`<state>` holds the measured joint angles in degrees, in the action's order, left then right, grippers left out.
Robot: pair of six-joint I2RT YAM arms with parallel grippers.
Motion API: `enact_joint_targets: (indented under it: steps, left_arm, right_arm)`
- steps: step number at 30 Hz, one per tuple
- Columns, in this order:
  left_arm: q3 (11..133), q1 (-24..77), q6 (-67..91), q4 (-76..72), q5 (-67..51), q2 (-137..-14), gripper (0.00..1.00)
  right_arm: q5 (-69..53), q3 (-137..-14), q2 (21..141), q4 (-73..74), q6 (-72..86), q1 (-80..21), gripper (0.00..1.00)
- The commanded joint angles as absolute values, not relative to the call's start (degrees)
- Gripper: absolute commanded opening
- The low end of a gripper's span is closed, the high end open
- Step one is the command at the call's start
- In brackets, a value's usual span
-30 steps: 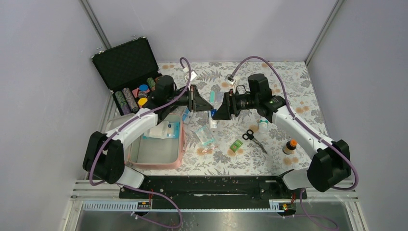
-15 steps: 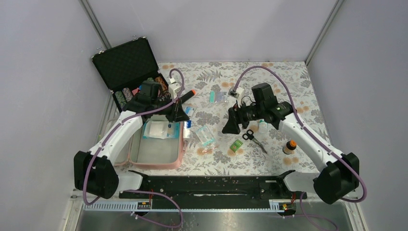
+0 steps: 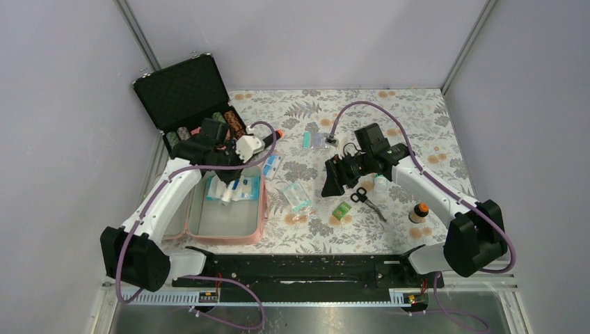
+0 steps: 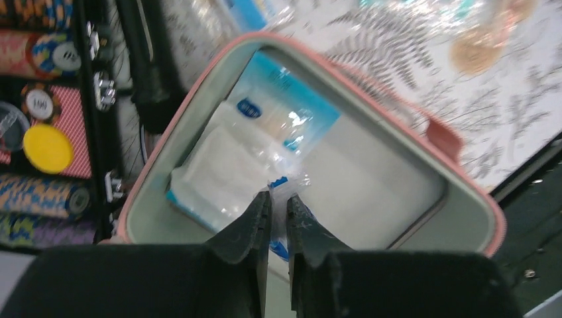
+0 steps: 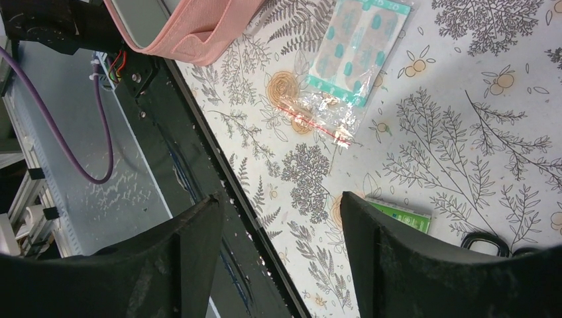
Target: Organize the medicine kit
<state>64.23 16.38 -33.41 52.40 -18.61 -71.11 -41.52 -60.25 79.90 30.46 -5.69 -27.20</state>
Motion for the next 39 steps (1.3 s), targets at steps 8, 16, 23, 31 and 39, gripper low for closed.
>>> enact_joint_targets:
  steps: [8,16,23,31,39]
  left_arm:
    - [64.8,16.0,-20.0,52.3,-8.1,-82.4,0.03]
    - [64.4,16.0,-9.0,42.8,-12.8,-85.8,0.00]
    - [68.6,16.0,-5.7,40.7,-16.0,-94.7,0.01]
    - [71.0,16.1,-3.0,39.5,-17.6,-98.0,0.23]
    - [72.2,16.0,-7.5,45.3,-18.6,-88.6,0.53]
  right_arm:
    - [-40.4,-59.9,79.5,31.4,-8.4,-27.0,0.71]
    - [-41.1,-59.9,80.3,31.5,-8.3,-27.0,0.71]
    - [-40.3,-60.0,80.2,32.0,-8.9,-27.0,0.70]
    - [-38.6,-59.6,80.6,32.1,-9.3,-27.0,0.70]
    - [-33.1,-59.7,84.7,30.3,-6.3,-27.0,0.68]
